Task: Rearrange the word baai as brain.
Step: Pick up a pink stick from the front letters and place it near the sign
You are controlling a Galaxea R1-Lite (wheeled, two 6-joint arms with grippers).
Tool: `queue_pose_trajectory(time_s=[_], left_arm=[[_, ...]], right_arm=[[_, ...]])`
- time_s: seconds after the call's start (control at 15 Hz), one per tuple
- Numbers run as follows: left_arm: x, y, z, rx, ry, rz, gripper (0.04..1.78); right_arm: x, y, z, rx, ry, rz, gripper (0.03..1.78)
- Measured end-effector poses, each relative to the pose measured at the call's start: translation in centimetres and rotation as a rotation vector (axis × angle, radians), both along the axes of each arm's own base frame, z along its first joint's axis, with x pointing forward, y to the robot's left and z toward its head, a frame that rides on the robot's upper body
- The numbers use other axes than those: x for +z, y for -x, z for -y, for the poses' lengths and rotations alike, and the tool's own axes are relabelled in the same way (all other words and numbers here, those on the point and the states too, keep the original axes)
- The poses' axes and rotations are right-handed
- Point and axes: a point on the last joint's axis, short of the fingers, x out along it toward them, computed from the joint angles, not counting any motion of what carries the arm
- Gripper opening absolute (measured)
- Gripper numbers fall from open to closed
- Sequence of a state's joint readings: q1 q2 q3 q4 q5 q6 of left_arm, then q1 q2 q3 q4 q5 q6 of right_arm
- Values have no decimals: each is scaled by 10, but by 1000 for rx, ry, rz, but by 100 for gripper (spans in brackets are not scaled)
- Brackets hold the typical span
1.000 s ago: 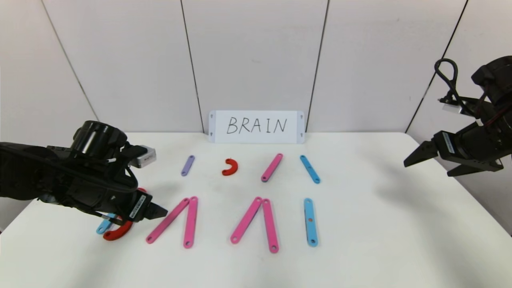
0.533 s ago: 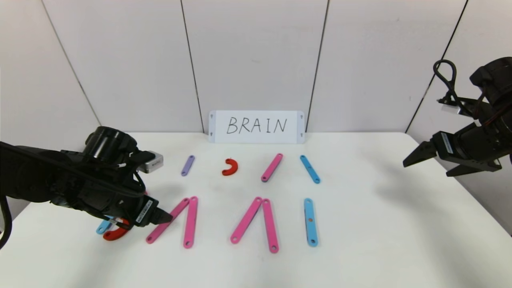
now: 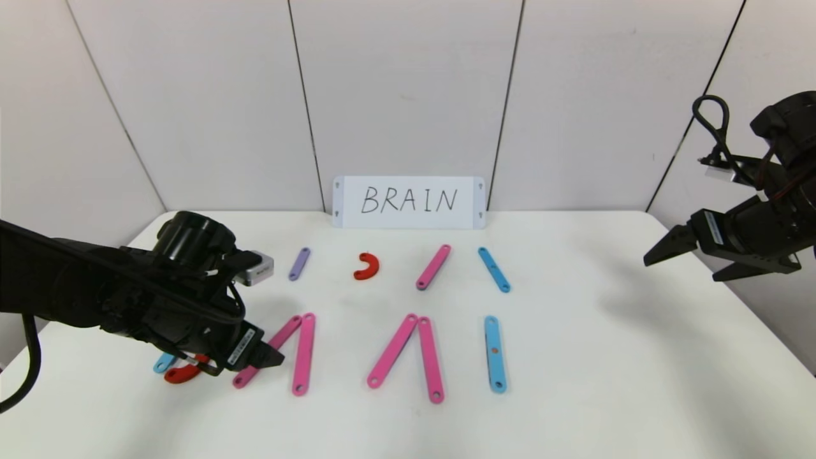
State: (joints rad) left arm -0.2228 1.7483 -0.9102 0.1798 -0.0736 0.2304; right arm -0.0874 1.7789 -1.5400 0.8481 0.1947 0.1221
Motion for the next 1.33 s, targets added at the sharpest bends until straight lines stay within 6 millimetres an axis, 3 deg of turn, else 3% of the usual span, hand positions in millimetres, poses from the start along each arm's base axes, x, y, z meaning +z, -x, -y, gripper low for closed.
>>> queue_pose_trajectory(time_s=[1.33], left_arm=[[-18, -12, 4, -4, -1, -16, 173]], right_arm=[[-2, -2, 1, -1, 0, 2, 171]])
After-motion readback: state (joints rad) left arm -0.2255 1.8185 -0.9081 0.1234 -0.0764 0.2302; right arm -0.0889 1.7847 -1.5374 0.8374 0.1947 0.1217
